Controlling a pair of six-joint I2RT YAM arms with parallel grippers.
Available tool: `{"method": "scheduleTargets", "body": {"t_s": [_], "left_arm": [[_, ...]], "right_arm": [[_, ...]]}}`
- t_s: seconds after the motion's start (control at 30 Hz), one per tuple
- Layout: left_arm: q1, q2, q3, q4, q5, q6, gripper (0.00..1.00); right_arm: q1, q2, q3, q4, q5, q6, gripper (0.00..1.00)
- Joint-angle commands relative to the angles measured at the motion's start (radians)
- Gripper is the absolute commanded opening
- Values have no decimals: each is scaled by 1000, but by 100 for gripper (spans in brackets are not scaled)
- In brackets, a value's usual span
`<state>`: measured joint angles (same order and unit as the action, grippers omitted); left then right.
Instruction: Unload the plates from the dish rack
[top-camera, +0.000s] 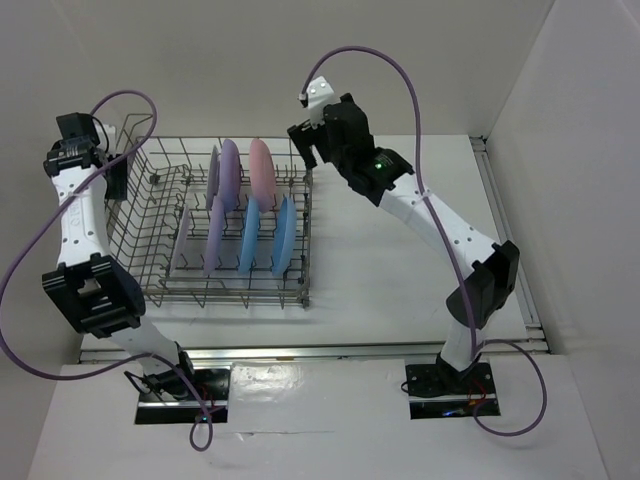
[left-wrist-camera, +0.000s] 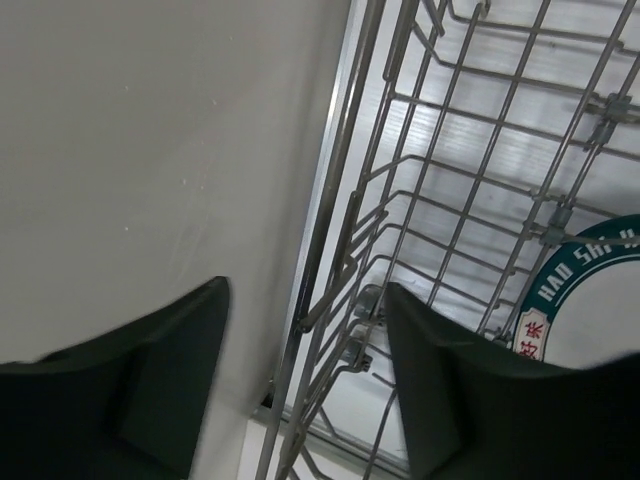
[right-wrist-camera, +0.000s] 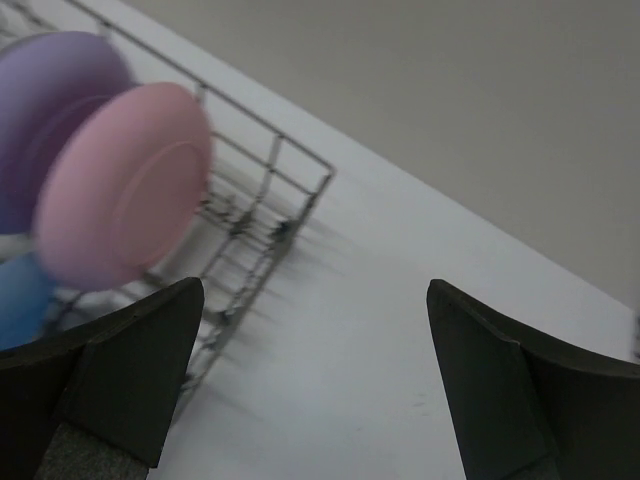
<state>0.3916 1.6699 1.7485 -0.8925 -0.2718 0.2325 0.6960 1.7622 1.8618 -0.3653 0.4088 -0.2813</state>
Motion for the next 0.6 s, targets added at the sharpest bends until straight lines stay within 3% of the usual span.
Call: {"method": "scheduleTargets", "body": {"t_s": [0.0, 0.07, 0.23, 0.43, 0.57], "left_arm": [[26, 2, 13, 56, 46, -1, 69], [35, 2, -13, 66, 57, 10, 68], [46, -12, -98, 102, 106, 22, 68], [55, -30, -164, 121, 126, 22, 65], [55, -55, -195, 182, 126, 42, 65]], "right_arm": [[10, -121, 21, -61, -360, 247, 100], [19, -151, -48, -25, -449, 354, 100], [85, -124, -77, -170, -337, 635, 100], [137, -37, -36, -320, -271, 763, 100], [148, -27, -64, -320, -242, 824, 99]]}}
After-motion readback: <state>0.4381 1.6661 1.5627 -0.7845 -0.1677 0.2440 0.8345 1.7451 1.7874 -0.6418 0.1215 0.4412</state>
